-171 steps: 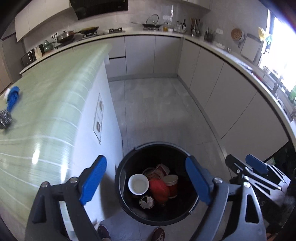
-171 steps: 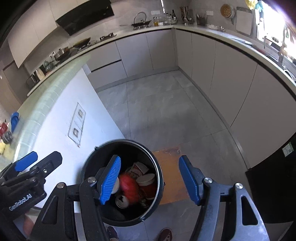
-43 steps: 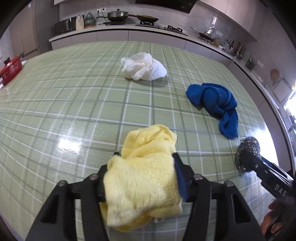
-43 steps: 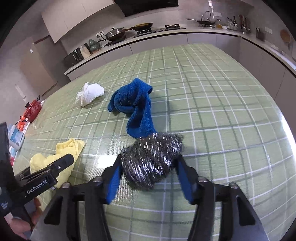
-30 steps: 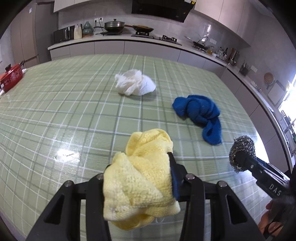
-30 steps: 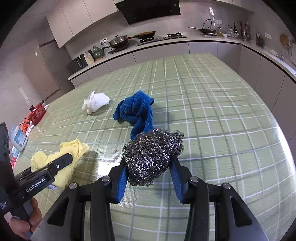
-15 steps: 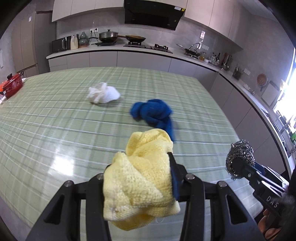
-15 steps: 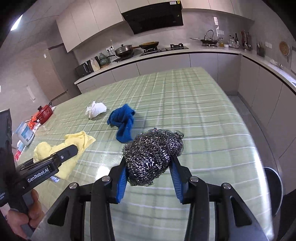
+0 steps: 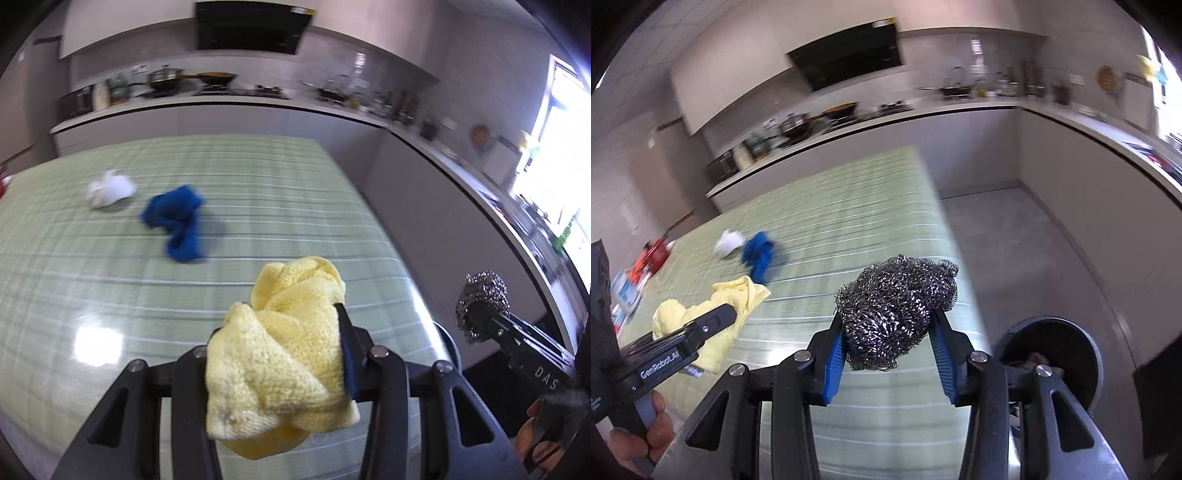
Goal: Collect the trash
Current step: 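Carry the yellow cloth and steel scrubber over the black bucket and open both tools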
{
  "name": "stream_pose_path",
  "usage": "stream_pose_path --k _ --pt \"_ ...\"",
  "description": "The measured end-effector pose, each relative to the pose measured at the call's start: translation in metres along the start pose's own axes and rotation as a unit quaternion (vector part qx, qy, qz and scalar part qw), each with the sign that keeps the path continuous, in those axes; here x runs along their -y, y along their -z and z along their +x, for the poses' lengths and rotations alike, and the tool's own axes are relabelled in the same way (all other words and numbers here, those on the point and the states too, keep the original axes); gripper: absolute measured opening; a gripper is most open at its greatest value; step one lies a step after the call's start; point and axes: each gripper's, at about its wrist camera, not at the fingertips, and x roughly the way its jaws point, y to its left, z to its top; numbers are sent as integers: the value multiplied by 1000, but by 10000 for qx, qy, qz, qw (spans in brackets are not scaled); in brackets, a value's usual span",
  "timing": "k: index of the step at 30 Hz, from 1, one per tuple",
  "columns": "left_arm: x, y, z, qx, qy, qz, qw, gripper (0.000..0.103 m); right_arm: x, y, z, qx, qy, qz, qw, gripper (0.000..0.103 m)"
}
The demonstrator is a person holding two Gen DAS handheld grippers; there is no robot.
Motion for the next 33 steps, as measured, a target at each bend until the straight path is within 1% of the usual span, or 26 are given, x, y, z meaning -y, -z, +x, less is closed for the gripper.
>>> stream_pose_path --k 1,3,5,8,11,13,14,15,16,17,19,22,25,28,31,33 --pt "8 1 4 -21 120 31 9999 45 10 2 -5 14 129 70 9999 45" --pt "25 3 9 -79 245 97 9996 45 28 6 -14 40 375 150 9992 45" --pt "45 7 13 -159 369 155 9991 45 49 9 -20 23 527 328 9981 45" --pt "79 11 15 -163 486 351 9981 45 85 15 -30 31 678 569 9961 45" --pt "115 15 16 -153 563 413 9974 45 127 21 -35 -28 787 721 9943 45" --pt "145 18 23 -150 589 381 9974 45 154 23 -36 -97 765 782 9940 45" --pt "153 18 27 -154 574 355 9976 45 172 24 -36 -155 751 760 9942 45" --pt "172 21 33 -189 543 303 9979 45 186 25 -35 -217 717 730 9945 45" --pt "179 22 37 -219 547 263 9979 45 202 26 -33 -307 684 696 9948 45" --pt "198 26 44 -244 510 224 9982 45 213 26 -32 -366 654 688 9948 45" --pt "220 31 53 -240 411 183 9987 45 240 27 -30 -495 530 615 9955 45" --pt "234 39 66 -300 277 -55 9991 45 270 26 -19 -734 372 345 9960 45" --pt "243 52 87 -465 69 -236 9986 45 288 31 -5 -909 200 197 9955 45" --pt "248 62 103 -579 -115 -300 9978 45 297 38 10 -1044 57 104 9945 45" --pt "249 69 121 -719 -267 -379 9963 45 304 45 31 -1226 -173 15 9923 46" --pt "252 71 126 -736 -358 -381 9959 46 307 50 45 -1375 -294 -72 9900 48"
